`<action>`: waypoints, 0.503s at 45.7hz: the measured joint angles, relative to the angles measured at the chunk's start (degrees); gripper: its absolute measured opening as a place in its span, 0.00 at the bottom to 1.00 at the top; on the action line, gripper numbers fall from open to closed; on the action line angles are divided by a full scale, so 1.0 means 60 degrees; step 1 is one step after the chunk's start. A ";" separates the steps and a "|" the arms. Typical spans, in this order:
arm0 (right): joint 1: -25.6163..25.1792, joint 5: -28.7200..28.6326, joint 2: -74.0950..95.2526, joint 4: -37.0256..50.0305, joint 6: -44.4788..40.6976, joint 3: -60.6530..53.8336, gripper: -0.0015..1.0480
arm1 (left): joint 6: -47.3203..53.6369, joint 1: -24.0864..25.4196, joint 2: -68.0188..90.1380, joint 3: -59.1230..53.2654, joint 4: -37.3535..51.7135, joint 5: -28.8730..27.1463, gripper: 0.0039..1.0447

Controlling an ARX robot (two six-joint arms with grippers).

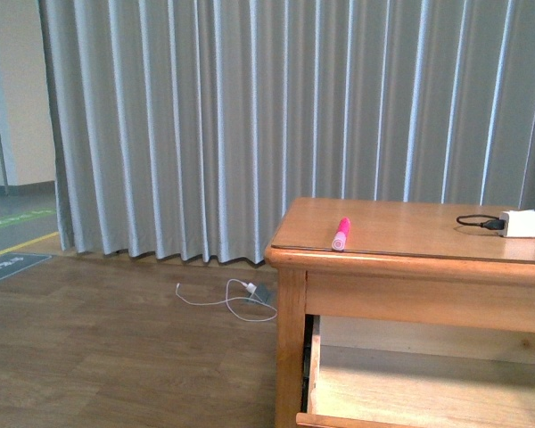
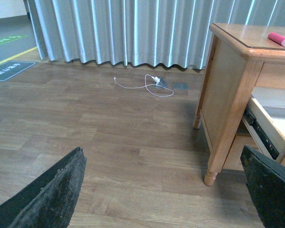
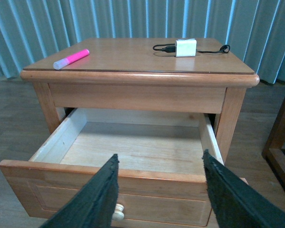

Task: Place pink marker in drawer with both arms

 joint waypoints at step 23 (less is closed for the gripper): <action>-0.0004 0.0000 -0.0004 0.0000 -0.0033 0.0000 0.92 | 0.0000 0.0000 0.0000 0.0000 0.0000 0.0000 0.94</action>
